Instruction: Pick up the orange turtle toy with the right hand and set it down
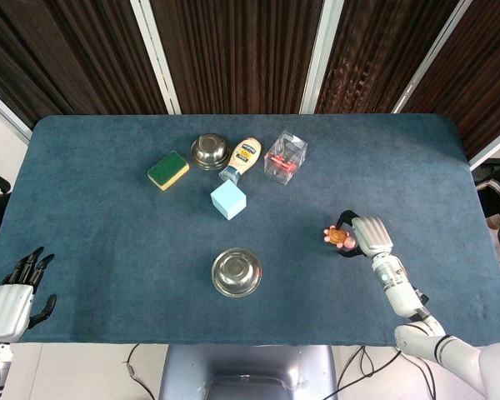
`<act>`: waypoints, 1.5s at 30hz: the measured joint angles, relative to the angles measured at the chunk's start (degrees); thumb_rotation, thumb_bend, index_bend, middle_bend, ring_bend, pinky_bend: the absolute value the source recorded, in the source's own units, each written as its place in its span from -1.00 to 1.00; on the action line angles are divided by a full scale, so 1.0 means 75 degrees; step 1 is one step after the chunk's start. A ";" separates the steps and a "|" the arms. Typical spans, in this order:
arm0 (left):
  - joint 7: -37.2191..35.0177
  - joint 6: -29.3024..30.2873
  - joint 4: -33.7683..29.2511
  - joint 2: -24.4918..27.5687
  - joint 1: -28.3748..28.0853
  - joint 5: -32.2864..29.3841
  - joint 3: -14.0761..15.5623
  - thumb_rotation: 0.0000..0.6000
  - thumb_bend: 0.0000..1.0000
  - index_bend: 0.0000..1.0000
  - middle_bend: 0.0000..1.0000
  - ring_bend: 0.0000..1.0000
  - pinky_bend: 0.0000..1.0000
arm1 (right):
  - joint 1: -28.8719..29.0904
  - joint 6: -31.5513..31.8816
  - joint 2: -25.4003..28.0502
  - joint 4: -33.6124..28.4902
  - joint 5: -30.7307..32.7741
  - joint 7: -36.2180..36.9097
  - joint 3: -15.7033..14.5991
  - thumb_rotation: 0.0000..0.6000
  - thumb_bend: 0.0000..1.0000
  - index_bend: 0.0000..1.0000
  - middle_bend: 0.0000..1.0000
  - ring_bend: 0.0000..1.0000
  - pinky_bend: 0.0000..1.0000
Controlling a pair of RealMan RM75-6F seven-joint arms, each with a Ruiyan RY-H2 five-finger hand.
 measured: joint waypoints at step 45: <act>-0.0016 0.0008 -0.0029 0.0019 0.0016 -0.0005 0.0010 1.00 -0.23 -0.71 -0.93 -0.77 -0.22 | -0.0095 0.1101 -0.0942 0.1196 -0.0526 0.0590 -0.0089 1.00 -0.69 0.98 0.63 1.00 1.00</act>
